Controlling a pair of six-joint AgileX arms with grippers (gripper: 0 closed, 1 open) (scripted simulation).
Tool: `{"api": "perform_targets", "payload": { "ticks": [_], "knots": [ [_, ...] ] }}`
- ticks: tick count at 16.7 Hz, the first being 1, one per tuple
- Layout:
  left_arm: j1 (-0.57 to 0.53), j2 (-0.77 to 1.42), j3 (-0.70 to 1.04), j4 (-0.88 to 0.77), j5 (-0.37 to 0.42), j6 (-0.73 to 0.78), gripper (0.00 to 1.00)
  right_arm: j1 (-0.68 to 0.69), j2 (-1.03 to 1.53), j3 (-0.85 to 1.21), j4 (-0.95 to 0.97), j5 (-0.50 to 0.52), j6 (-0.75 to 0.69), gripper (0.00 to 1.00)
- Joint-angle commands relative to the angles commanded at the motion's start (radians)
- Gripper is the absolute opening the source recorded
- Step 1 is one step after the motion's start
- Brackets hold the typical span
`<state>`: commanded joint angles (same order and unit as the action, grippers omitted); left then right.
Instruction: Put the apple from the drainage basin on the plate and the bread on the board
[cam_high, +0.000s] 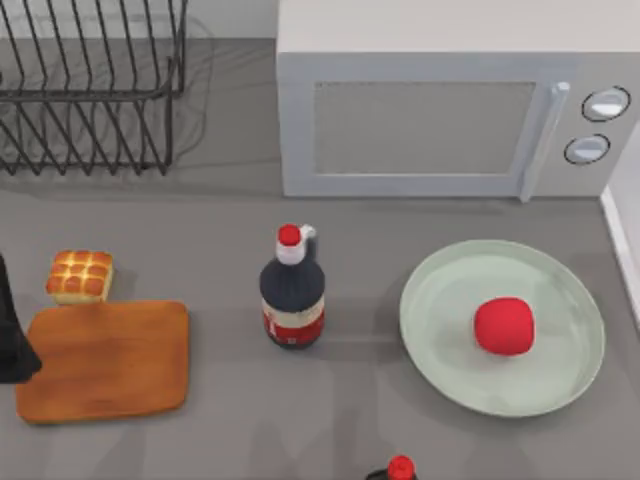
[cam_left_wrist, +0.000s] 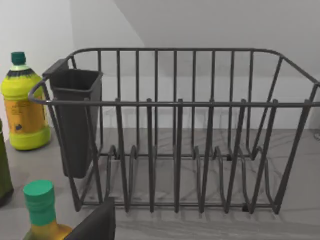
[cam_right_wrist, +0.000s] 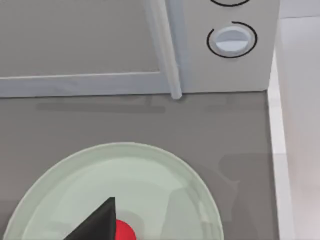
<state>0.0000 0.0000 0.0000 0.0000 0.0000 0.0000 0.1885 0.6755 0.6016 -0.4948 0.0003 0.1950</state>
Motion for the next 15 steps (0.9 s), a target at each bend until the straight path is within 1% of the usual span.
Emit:
{"api": "perform_targets", "payload": {
  "ticks": [4, 8, 11, 15],
  "knots": [
    [0.000, 0.000, 0.000, 0.000, 0.000, 0.000, 1.00, -0.096, -0.377, -0.322, 0.253, 0.000, -0.099, 1.00],
    [0.000, 0.000, 0.000, 0.000, 0.000, 0.000, 1.00, -0.166, -0.611, -0.540, 0.436, 0.000, -0.172, 1.00],
    [0.000, 0.000, 0.000, 0.000, 0.000, 0.000, 1.00, -0.188, -0.675, -0.601, 0.494, 0.000, -0.195, 1.00],
    [0.000, 0.000, 0.000, 0.000, 0.000, 0.000, 1.00, -0.188, -0.676, -0.602, 0.495, 0.000, -0.195, 1.00]
  ]
}}
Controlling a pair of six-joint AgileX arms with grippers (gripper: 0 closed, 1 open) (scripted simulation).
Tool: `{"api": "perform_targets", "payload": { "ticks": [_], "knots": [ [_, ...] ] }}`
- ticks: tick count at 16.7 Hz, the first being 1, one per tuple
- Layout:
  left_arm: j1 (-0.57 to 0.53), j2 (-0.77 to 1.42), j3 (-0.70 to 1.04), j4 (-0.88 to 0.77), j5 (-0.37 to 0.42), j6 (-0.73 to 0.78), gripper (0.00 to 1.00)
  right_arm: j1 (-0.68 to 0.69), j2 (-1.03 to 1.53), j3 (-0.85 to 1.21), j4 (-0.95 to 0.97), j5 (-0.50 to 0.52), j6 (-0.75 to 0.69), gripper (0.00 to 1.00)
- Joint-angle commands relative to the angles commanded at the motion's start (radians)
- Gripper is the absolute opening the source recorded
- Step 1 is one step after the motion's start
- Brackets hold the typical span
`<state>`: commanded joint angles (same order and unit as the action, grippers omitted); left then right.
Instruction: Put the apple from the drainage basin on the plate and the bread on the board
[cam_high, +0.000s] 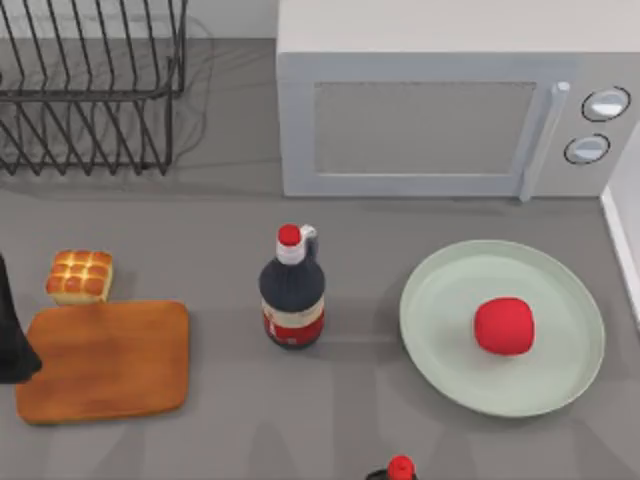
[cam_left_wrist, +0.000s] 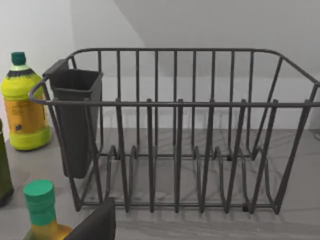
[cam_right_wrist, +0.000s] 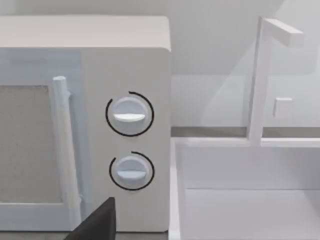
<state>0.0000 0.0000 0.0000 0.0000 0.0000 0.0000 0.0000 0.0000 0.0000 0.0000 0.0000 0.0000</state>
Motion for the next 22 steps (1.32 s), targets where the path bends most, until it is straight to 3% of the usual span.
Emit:
{"api": "perform_targets", "payload": {
  "ticks": [4, 8, 22],
  "knots": [
    [-0.006, 0.062, 0.060, -0.052, 0.001, -0.002, 1.00, 0.000, 0.000, 0.000, 0.000, 0.000, 0.000, 1.00],
    [-0.023, 0.294, 0.257, -0.203, 0.002, -0.006, 1.00, 0.000, 0.000, 0.000, 0.000, 0.000, 0.000, 1.00],
    [-0.086, 1.661, 1.173, -0.847, 0.000, -0.025, 1.00, 0.000, 0.000, 0.000, 0.000, 0.000, 0.000, 1.00]
  ]
}}
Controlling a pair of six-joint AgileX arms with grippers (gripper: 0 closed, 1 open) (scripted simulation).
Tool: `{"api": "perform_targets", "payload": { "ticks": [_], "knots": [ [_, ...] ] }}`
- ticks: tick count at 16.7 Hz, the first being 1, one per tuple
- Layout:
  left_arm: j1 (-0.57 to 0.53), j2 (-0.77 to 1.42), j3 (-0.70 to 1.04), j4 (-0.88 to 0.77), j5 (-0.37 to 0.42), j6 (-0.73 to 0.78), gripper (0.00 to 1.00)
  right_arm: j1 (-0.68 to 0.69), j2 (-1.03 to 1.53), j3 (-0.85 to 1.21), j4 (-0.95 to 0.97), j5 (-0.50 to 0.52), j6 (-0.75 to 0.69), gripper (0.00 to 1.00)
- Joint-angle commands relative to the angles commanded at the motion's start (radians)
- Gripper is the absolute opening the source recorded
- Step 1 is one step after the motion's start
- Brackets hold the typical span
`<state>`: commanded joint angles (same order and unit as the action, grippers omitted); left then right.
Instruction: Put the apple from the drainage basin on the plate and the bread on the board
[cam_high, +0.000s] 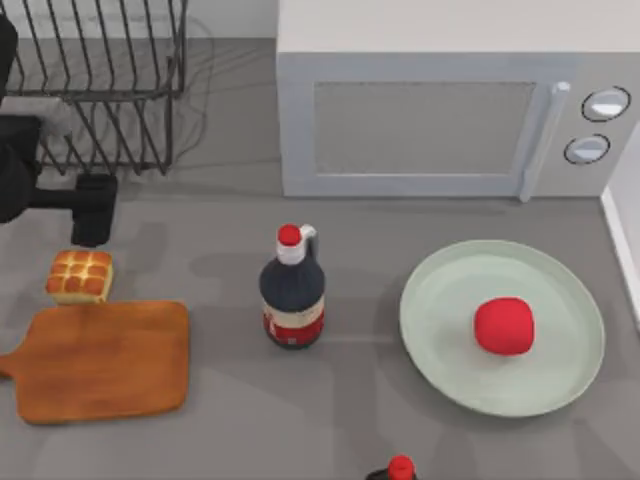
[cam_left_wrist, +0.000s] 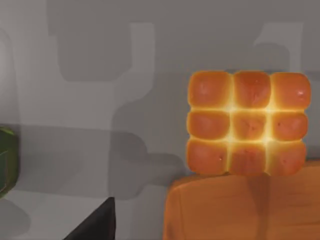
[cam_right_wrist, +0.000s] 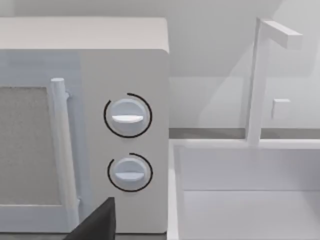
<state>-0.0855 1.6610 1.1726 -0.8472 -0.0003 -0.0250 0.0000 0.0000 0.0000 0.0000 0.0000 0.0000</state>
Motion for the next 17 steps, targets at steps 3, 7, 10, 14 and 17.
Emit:
{"api": "perform_targets", "payload": {
  "ticks": [3, 7, 10, 14, 17],
  "knots": [
    [-0.012, 0.184, 0.145, -0.105, 0.001, -0.003, 1.00, 0.000, 0.000, 0.000, 0.000, 0.000, 0.000, 1.00],
    [-0.021, 0.296, 0.251, -0.188, 0.002, -0.005, 1.00, 0.000, 0.000, 0.000, 0.000, 0.000, 0.000, 1.00],
    [-0.021, 0.300, 0.255, -0.192, 0.002, -0.005, 1.00, 0.000, 0.000, 0.000, 0.000, 0.000, 0.000, 1.00],
    [-0.019, 0.304, 0.243, -0.176, 0.002, -0.002, 1.00, 0.000, 0.000, 0.000, 0.000, 0.000, 0.000, 1.00],
    [-0.019, 0.335, 0.204, -0.106, 0.002, -0.002, 1.00, 0.000, 0.000, 0.000, 0.000, 0.000, 0.000, 1.00]
  ]
}}
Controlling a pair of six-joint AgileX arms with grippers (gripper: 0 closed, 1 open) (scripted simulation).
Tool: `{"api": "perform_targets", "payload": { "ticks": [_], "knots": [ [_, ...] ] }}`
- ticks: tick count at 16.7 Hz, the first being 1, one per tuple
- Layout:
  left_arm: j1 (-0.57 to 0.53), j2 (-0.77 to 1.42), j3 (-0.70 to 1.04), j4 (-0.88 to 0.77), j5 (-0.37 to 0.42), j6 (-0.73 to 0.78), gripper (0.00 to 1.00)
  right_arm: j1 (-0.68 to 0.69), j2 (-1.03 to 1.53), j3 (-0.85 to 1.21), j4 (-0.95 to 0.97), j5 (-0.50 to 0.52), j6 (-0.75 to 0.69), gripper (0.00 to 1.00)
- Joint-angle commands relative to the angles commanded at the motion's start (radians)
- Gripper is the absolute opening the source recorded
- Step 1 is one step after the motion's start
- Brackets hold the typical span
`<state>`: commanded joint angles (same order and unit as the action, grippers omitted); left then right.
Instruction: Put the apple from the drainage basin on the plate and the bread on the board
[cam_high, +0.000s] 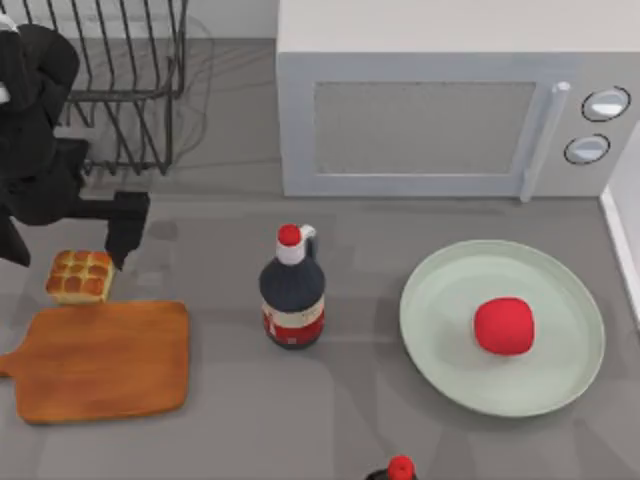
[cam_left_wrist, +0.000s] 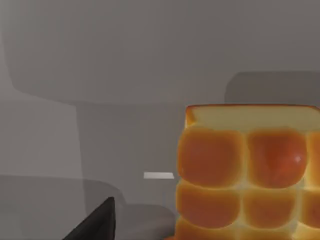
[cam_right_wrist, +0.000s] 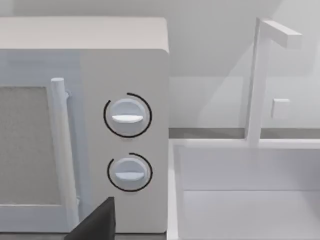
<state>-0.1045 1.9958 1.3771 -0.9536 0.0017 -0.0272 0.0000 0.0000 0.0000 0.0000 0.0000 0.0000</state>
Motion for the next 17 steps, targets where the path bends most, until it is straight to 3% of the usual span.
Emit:
{"api": "perform_targets", "payload": {
  "ticks": [5, 10, 17],
  "knots": [
    [-0.001, 0.063, -0.080, 0.144, 0.000, 0.000, 1.00, 0.000, 0.000, 0.000, 0.000, 0.000, 0.000, 1.00],
    [-0.001, 0.073, -0.092, 0.165, 0.001, 0.000, 1.00, 0.000, 0.000, 0.000, 0.000, 0.000, 0.000, 1.00],
    [-0.001, 0.073, -0.092, 0.165, 0.001, 0.000, 0.47, 0.000, 0.000, 0.000, 0.000, 0.000, 0.000, 1.00]
  ]
}}
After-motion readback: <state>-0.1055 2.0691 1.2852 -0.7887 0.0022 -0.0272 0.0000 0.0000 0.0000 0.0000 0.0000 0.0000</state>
